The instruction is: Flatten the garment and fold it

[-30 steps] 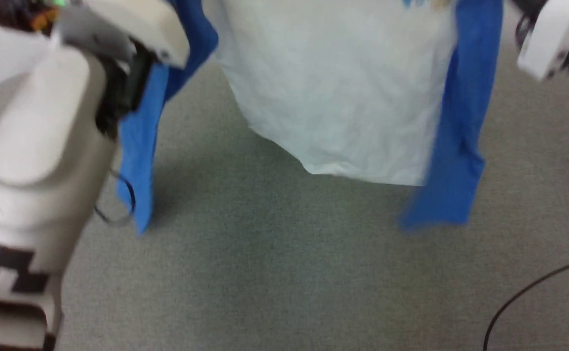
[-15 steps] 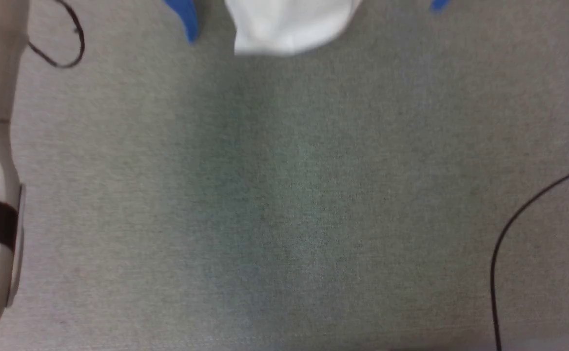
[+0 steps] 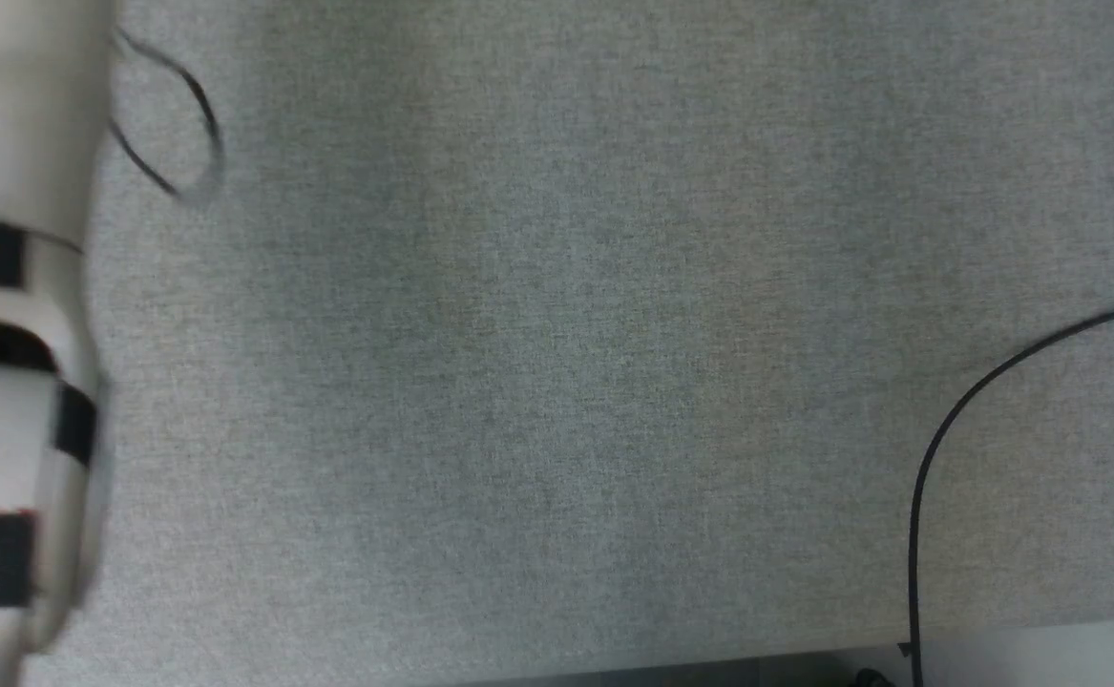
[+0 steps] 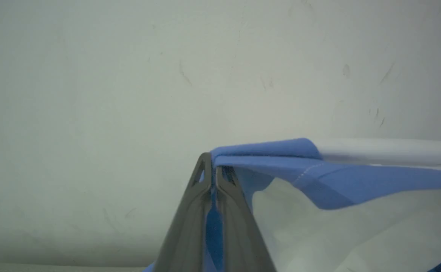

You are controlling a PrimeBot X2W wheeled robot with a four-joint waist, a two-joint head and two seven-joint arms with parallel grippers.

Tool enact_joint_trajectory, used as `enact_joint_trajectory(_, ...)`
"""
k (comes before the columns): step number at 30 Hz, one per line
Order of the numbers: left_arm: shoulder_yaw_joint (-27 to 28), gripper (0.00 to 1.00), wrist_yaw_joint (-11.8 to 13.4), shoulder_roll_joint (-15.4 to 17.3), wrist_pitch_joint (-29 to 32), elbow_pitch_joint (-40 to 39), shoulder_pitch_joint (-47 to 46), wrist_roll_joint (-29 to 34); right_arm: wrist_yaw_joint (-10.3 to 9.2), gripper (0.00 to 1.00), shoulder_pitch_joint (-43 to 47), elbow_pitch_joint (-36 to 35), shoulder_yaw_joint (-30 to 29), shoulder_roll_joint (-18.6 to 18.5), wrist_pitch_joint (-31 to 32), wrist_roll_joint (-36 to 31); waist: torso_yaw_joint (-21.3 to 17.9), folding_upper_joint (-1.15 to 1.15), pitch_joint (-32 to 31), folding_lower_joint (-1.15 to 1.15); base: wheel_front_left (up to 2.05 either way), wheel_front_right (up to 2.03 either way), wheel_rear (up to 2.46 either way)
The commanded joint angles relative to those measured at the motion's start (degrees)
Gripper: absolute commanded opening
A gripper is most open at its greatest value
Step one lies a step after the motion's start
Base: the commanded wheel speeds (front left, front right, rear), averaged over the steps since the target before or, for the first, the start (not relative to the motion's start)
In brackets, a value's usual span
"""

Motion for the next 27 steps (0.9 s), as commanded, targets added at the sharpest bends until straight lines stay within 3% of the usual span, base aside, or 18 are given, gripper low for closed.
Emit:
enact_joint_trajectory(1, 0.96, 0.00, -0.30, 0.42, -0.54, 0.66, 2.54, -0.88, -0.55, 0.00, 2.19, 0.79, 0.59, -0.38, -0.92, 0.55, 0.26, 0.00, -0.64, -0.02, 0.00, 0.00, 0.00)
enact_joint_trajectory(6, 2.95, 0.00, -1.04, -0.25, -0.69, -3.45, 13.06, -0.42, -0.55, 0.00, 10.28, 0.53, 5.67, -0.52, -4.80, 1.40, 0.73, 0.00, -4.60, -0.02, 0.00, 0.00, 0.00)
enact_joint_trajectory(15, 7.74, 0.00, -1.57, -1.17, -0.71, -17.40, 44.08, 1.79, -0.55, 0.00, 33.83, -7.84, 11.11, -3.37, -7.54, 3.74, 0.58, 0.00, -18.56, -0.02, 0.00, 0.00, 0.00)
enact_joint_trajectory(21, 8.11, 0.00, -0.82, -1.10, -0.71, -27.89, 64.23, 3.06, -0.55, 0.00, 50.43, -16.65, 10.13, -6.18, -7.37, 2.90, 0.17, 0.00, -27.77, -0.02, 0.00, 0.00, 0.00)
enact_joint_trajectory(27, 6.45, 0.00, 2.58, 0.74, 2.36, -38.02, 81.68, 3.51, -0.55, 0.00, 66.58, -25.62, 4.25, -7.04, -4.05, -0.01, -0.31, 0.00, -34.51, -0.02, 0.00, 0.00, 0.00)
